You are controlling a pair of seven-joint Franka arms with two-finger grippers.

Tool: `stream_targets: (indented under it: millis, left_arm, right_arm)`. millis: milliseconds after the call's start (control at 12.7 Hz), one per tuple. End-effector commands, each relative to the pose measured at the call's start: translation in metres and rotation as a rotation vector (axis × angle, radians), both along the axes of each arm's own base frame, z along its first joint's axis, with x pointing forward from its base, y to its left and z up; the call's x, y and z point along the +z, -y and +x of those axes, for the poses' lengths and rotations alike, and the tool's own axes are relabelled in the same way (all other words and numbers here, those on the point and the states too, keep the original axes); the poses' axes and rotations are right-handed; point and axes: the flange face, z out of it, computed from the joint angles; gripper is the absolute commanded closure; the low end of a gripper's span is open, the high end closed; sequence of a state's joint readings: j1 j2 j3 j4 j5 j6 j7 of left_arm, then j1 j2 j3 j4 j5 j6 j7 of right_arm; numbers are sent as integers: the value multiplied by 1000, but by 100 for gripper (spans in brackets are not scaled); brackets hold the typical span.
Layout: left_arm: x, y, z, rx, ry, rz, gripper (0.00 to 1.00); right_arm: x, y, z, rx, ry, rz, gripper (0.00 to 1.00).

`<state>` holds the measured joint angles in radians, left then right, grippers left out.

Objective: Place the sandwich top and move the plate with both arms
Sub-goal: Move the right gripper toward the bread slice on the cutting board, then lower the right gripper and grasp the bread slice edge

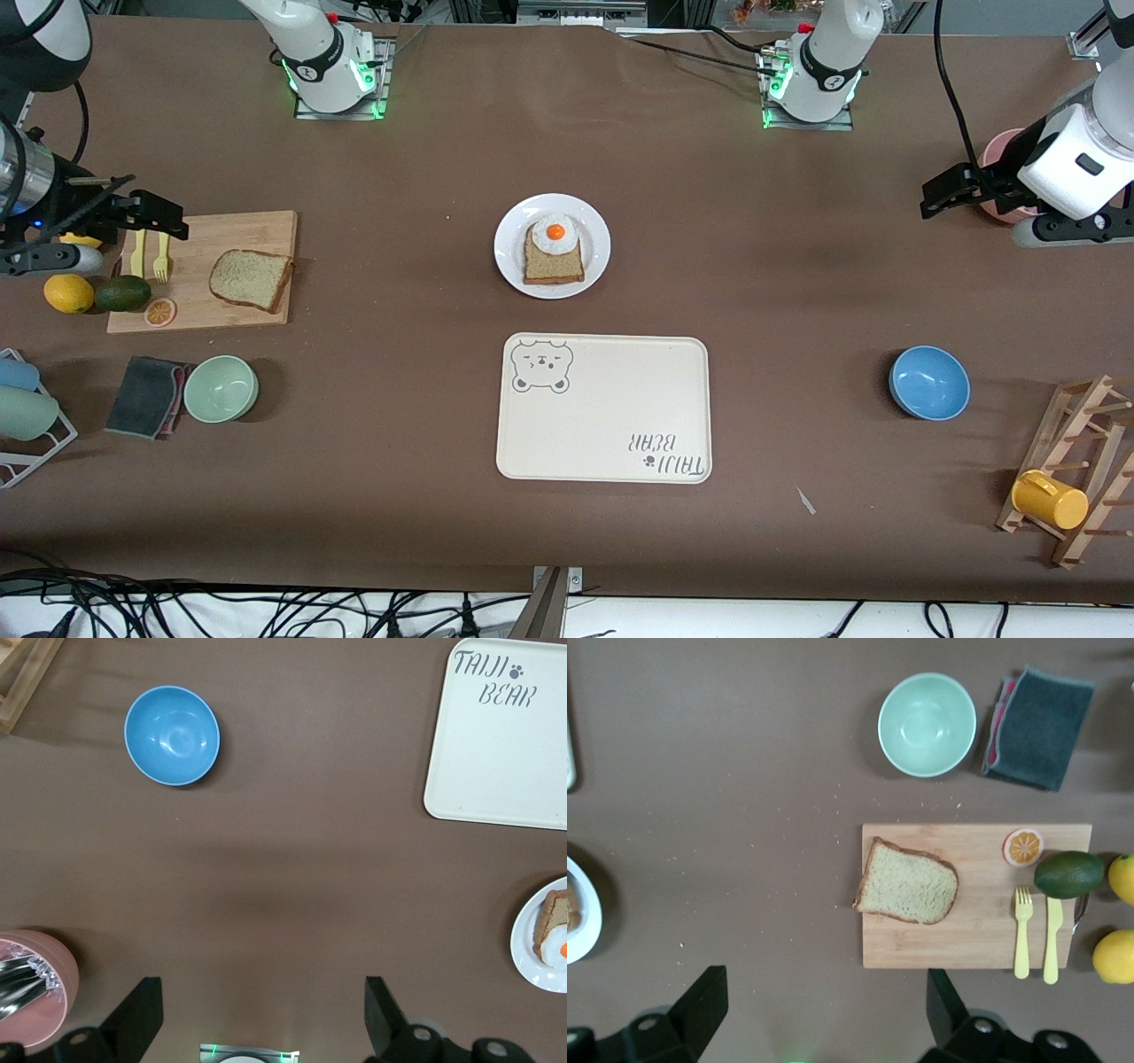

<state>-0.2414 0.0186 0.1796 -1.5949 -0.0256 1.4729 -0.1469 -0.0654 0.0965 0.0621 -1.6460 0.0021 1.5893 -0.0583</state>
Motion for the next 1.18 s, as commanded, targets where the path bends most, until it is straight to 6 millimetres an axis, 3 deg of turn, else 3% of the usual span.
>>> stream_targets:
  millis: [0, 315, 472, 866, 1023, 1102]
  left_arm:
    - [6, 2, 1, -2, -2, -26, 0]
    - [7, 2, 1, -2, 0, -26, 0]
    - [4, 0, 1, 1, -5, -26, 0]
    - [5, 1, 1, 1, -3, -26, 0]
    - [6, 2, 0, 2, -3, -26, 0]
    - [6, 3, 1, 0, -2, -25, 0]
  right_arm:
    - [-40, 5, 13, -21, -48, -6, 1]
    - [-119, 5, -3, -19, -51, -16, 1]
    - [-150, 4, -17, -16, -101, -29, 6]
    - [-229, 3, -40, -55, -85, -85, 6]
    - [-278, 1, -50, -105, -101, -87, 7]
    - [-292, -2, -50, -109, -111, -90, 8]
